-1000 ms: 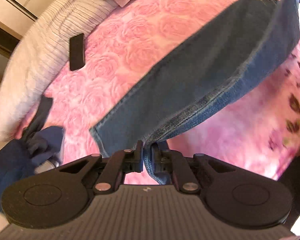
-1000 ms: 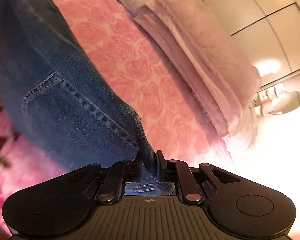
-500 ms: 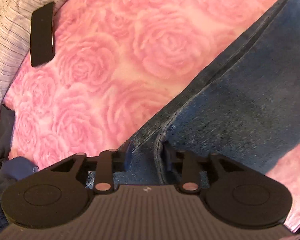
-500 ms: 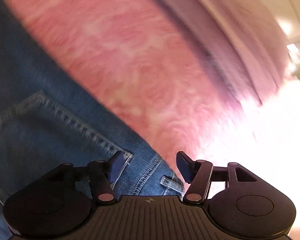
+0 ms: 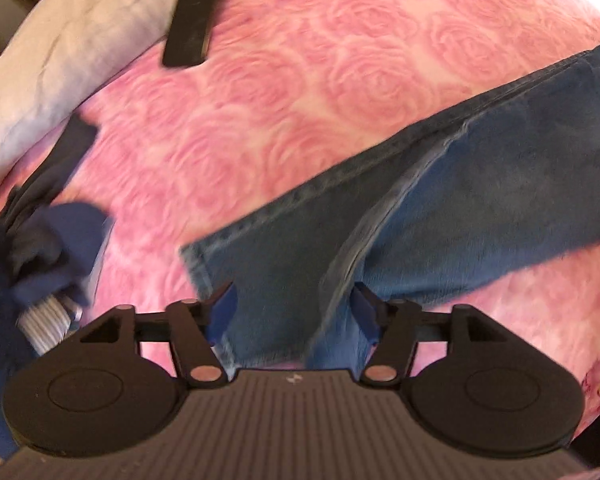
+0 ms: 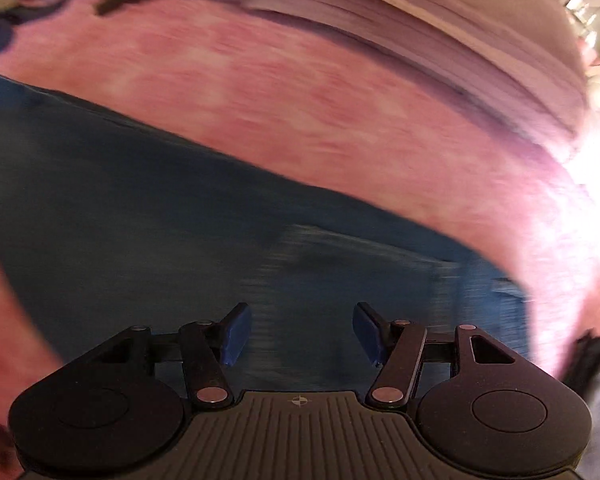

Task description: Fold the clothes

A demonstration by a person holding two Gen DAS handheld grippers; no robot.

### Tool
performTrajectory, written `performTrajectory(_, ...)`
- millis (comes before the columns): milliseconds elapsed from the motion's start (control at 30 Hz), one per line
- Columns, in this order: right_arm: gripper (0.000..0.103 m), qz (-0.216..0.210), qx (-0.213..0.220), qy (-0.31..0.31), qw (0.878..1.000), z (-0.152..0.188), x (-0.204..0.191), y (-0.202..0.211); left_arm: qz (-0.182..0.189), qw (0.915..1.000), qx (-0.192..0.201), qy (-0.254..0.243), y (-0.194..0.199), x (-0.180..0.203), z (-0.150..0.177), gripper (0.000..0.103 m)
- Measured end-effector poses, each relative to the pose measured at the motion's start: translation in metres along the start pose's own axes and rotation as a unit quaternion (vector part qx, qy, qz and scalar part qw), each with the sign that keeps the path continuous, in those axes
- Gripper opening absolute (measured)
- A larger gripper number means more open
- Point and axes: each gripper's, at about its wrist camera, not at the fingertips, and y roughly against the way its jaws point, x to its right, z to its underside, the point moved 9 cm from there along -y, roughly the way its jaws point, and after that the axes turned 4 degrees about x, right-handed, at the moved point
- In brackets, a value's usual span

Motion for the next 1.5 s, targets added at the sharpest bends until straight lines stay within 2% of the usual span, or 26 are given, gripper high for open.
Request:
performTrajectory(67, 0.06, -0.029, 0.007, -0.004, 1.0, -0.002, -0.035, 0.01, -0.004, 1.0, 0.003, -0.002, 0.007, 0.001, 0.017, 0.063)
performTrajectory(167, 0.06, -0.065, 0.013, -0.004, 0.998, -0.011, -0.087, 0.02, -0.008, 0.9994, 0.004, -0.035, 0.004, 0.008, 0.041, 0.065)
performTrajectory(267, 0.06, -0.078, 0.019, 0.005, 0.997, -0.028, -0.127, 0.019, 0.001, 0.9977, 0.003, -0.068, -0.015, 0.007, 0.059, 0.063)
performTrajectory(367, 0.06, -0.06, 0.025, 0.008, 0.998, -0.047, -0.152, 0.018, 0.064, 0.9949, 0.001, -0.078, -0.032, -0.005, 0.061, 0.019)
performTrajectory(400, 0.06, -0.05, 0.027, 0.007, 0.998, -0.053, -0.158, 0.018, 0.086, 0.9929, 0.0, -0.083, -0.035, -0.012, 0.06, 0.017)
performTrajectory(467, 0.06, -0.022, 0.026, 0.0, 0.999, -0.064, -0.166, 0.02, 0.106, 0.99, 0.007, -0.093, -0.04, -0.039, 0.046, 0.019)
performTrajectory(533, 0.06, 0.003, 0.021, -0.018, 1.0, -0.074, -0.175, 0.022, 0.116, 0.9882, 0.017, -0.099, -0.045, -0.071, 0.03, 0.031)
performTrajectory(567, 0.06, 0.012, 0.018, -0.027, 0.999, -0.078, -0.181, 0.024, 0.103, 0.9901, 0.026, -0.092, -0.05, -0.09, 0.02, 0.041)
performTrajectory(667, 0.06, 0.021, 0.011, -0.033, 0.999, -0.091, -0.207, 0.019, 0.068, 0.992, 0.05, -0.095, -0.059, -0.132, 0.003, 0.041)
performTrajectory(767, 0.06, 0.015, 0.011, -0.027, 0.999, -0.104, -0.239, 0.017, 0.065, 0.9882, 0.076, -0.117, -0.056, -0.139, 0.013, 0.045)
performTrajectory(867, 0.06, -0.002, 0.011, -0.014, 1.0, -0.113, -0.269, 0.009, 0.066, 0.975, 0.112, -0.18, -0.051, -0.116, 0.043, 0.046)
performTrajectory(900, 0.06, -0.007, 0.007, -0.011, 1.0, -0.113, -0.277, 0.003, 0.075, 0.9667, 0.121, -0.213, -0.05, -0.1, 0.056, 0.046)
performTrajectory(933, 0.06, -0.012, 0.003, -0.009, 1.0, -0.113, -0.285, -0.002, 0.083, 0.957, 0.129, -0.246, -0.049, -0.084, 0.069, 0.046)
performTrajectory(1000, 0.06, -0.017, -0.003, -0.005, 1.0, -0.111, -0.296, -0.012, 0.089, 0.9311, 0.143, -0.324, -0.052, -0.049, 0.096, 0.046)
performTrajectory(1033, 0.06, -0.017, -0.008, -0.004, 1.0, -0.109, -0.3, -0.016, 0.079, 0.9175, 0.149, -0.36, -0.057, -0.034, 0.107, 0.046)
performTrajectory(1133, 0.06, -0.014, -0.019, -0.003, 1.0, -0.103, -0.305, -0.024, 0.042, 0.8885, 0.153, -0.431, -0.076, -0.014, 0.125, 0.046)
performTrajectory(1167, 0.06, -0.012, -0.022, -0.002, 1.0, -0.101, -0.306, -0.026, 0.027, 0.8795, 0.152, -0.45, -0.082, -0.011, 0.128, 0.042)
performTrajectory(1200, 0.06, -0.009, -0.025, 0.0, 1.0, -0.099, -0.305, -0.026, 0.017, 0.8723, 0.148, -0.466, -0.086, -0.011, 0.129, 0.023)
performTrajectory(1233, 0.06, -0.007, -0.027, 0.003, 1.0, -0.096, -0.304, -0.027, 0.029, 0.8741, 0.146, -0.463, -0.084, -0.013, 0.129, 0.013)
performTrajectory(1267, 0.06, -0.002, -0.03, 0.003, 1.0, -0.095, -0.301, -0.027, 0.044, 0.8821, 0.143, -0.447, -0.079, -0.019, 0.126, 0.011)
performTrajectory(1400, 0.06, 0.018, -0.027, -0.005, 0.999, -0.094, -0.286, -0.02, 0.053, 0.9069, 0.172, -0.381, -0.044, -0.059, 0.105, 0.01)
performTrajectory(1500, 0.06, 0.03, -0.027, -0.015, 0.999, -0.094, -0.276, -0.017, 0.063, 0.917, 0.153, -0.363, -0.054, -0.065, 0.107, 0.009)
